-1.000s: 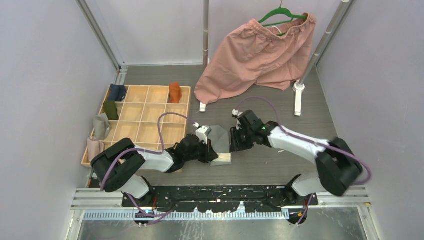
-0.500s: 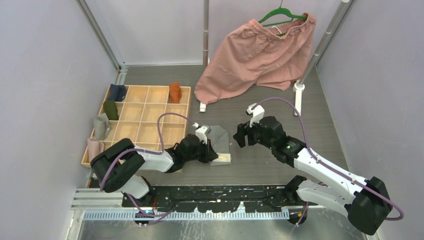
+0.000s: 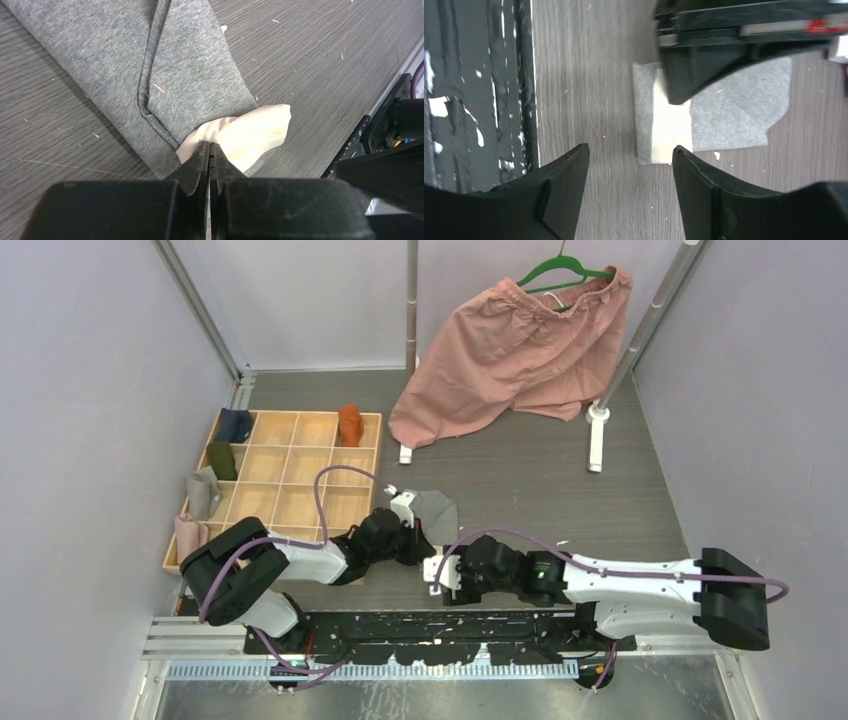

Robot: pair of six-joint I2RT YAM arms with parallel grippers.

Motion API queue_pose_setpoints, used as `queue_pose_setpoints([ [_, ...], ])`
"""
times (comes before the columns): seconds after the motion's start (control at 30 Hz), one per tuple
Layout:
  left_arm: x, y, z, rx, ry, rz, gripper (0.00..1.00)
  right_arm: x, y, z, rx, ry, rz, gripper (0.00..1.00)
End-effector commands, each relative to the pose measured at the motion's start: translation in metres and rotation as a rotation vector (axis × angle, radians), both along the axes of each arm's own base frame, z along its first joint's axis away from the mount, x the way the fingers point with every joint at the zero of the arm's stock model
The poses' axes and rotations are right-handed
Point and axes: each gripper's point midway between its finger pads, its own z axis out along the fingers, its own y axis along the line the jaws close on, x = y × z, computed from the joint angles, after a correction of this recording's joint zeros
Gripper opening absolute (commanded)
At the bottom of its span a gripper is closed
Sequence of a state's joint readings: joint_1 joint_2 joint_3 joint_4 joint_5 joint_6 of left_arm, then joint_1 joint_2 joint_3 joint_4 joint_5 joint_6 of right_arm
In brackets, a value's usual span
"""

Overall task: Roll the underwear
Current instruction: Roll the underwear to the center of the board.

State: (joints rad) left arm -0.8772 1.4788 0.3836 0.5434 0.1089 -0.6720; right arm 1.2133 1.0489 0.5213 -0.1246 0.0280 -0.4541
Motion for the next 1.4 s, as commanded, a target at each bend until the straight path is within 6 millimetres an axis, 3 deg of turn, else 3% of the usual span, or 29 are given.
queue_pose_setpoints([
  [0.0, -0.002, 0.012, -0.019, 0.097, 0.022, 0.000, 0.01, 0.007, 0.002, -0.017, -0.127, -0.169, 0.124, 0.65],
  [0.33, -0.002, 0.010, -0.021, 0.098, 0.032, -0.005, 0.01, 0.013, 0.009, -0.044, -0.219, -0.248, 0.166, 0.55],
  [0.9, -0.002, 0.010, -0.022, 0.105, 0.030, -0.009, 0.01, 0.023, -0.022, -0.085, -0.471, -0.259, 0.138, 0.49],
  [1.17, -0.001, 0.012, -0.021, 0.103, 0.025, -0.003, 0.01, 0.021, -0.018, -0.092, -0.459, -0.202, 0.105, 0.19],
  [1.37, 0.003, 0.017, -0.016, 0.075, 0.022, 0.029, 0.01, 0.011, 0.001, -0.079, -0.370, -0.057, 0.019, 0.07],
])
